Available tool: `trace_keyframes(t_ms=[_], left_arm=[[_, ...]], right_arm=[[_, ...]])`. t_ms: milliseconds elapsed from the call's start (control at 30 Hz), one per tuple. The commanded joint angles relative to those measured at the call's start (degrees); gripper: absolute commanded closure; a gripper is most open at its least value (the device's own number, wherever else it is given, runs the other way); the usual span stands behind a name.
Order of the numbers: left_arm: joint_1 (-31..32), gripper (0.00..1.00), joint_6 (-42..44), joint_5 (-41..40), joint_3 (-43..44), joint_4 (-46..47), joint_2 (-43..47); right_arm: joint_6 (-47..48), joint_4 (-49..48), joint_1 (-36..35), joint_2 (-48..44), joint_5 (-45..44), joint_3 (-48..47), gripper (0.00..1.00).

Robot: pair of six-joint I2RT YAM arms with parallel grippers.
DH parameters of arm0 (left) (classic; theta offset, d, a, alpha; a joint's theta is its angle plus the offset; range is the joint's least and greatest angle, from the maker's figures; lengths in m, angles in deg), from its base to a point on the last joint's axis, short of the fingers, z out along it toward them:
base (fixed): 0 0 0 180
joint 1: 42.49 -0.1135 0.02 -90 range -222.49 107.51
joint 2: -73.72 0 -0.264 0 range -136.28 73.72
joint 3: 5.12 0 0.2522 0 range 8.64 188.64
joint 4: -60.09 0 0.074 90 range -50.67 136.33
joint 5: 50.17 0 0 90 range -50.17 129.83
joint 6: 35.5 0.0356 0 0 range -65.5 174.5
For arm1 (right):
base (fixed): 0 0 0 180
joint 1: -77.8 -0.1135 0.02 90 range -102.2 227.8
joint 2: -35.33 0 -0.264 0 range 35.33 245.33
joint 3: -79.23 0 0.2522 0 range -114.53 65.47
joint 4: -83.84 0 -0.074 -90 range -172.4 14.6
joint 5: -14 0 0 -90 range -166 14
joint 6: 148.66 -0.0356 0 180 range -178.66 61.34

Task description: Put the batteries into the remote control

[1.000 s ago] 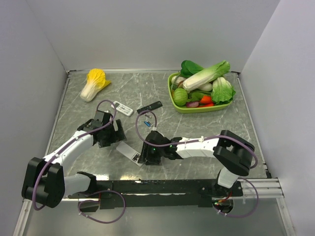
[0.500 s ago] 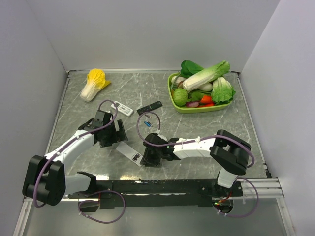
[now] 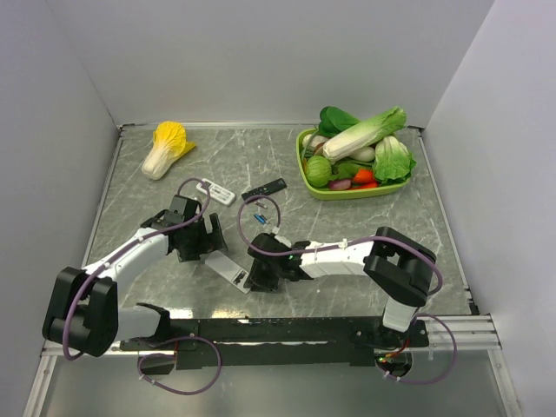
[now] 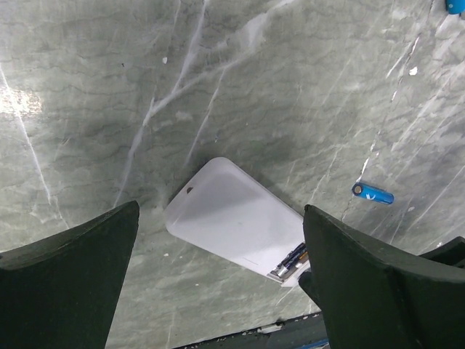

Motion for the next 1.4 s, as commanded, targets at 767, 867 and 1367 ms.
trace_keyframes(t_ms=[767, 867, 1367], left_arm=[[1.5, 0.12, 1.5, 4.1, -0.5, 1.7, -2.7], [1.7, 0.13, 1.4, 4.7, -0.5, 1.6, -2.8], [2.0, 0.21, -2.9, 14.9, -3.4, 3.9, -2.4]], right_arm=[[-0.9, 2.0, 1.3, 1.6, -4.8, -4.8, 0.66], [-1.0, 3.1, 1.4, 1.5, -5.7, -5.2, 0.65], [7.0, 11.1, 1.4, 3.6, -10.2, -11.5, 0.66]])
